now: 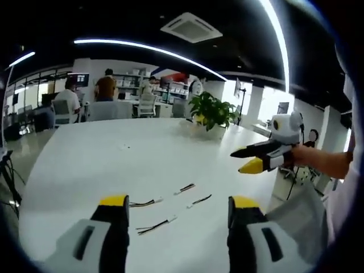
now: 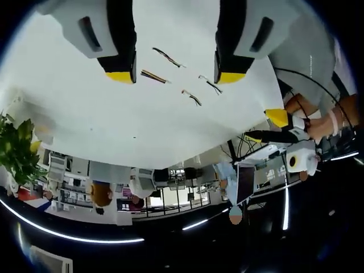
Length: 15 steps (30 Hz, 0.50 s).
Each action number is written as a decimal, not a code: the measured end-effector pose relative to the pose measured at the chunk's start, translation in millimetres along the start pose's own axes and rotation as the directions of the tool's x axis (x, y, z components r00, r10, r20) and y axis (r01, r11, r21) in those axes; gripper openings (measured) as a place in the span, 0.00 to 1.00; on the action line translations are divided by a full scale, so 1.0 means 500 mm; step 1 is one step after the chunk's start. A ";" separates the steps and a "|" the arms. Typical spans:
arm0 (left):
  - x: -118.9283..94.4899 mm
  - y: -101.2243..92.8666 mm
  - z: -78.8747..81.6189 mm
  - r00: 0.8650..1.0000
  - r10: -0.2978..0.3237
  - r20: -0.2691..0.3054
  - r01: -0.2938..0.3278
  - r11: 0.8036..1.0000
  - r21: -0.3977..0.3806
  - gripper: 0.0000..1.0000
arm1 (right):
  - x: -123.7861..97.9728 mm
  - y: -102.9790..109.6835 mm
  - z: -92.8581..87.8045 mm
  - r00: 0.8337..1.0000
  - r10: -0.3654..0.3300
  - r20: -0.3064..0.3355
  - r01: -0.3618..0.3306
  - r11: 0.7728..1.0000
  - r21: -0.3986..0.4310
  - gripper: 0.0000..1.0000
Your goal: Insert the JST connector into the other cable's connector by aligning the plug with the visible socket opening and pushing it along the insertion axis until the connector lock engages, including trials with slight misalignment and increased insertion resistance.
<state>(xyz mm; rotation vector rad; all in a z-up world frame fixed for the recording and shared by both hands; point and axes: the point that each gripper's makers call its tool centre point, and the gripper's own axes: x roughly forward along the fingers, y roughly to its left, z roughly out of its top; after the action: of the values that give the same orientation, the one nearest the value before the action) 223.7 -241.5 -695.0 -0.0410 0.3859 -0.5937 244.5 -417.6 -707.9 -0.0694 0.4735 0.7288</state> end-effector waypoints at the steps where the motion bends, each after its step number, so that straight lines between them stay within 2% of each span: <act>1: 0.002 0.001 0.001 1.000 0.001 0.002 -0.001 1.000 0.007 0.68 | 0.002 0.000 -0.001 1.000 0.003 -0.005 -0.003 1.000 -0.008 0.53; 4: 0.011 0.003 0.004 1.000 -0.011 0.008 0.011 1.000 0.005 0.68 | 0.007 0.002 0.002 1.000 0.014 0.006 -0.014 1.000 -0.027 0.51; 8: 0.022 0.001 0.015 0.999 -0.040 0.031 0.040 0.999 -0.009 0.67 | 0.014 0.010 0.010 0.999 0.045 0.029 -0.043 0.997 -0.056 0.44; 15: 0.044 -0.006 0.020 0.997 -0.061 0.037 0.060 0.998 0.021 0.67 | 0.028 0.010 0.011 0.998 0.054 0.026 -0.052 0.996 -0.071 0.45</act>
<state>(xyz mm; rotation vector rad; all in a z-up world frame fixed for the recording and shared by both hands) 242.6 -257.0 -692.7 -0.0449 0.3431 -0.6555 252.4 -403.7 -708.4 -0.1125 0.4244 0.7979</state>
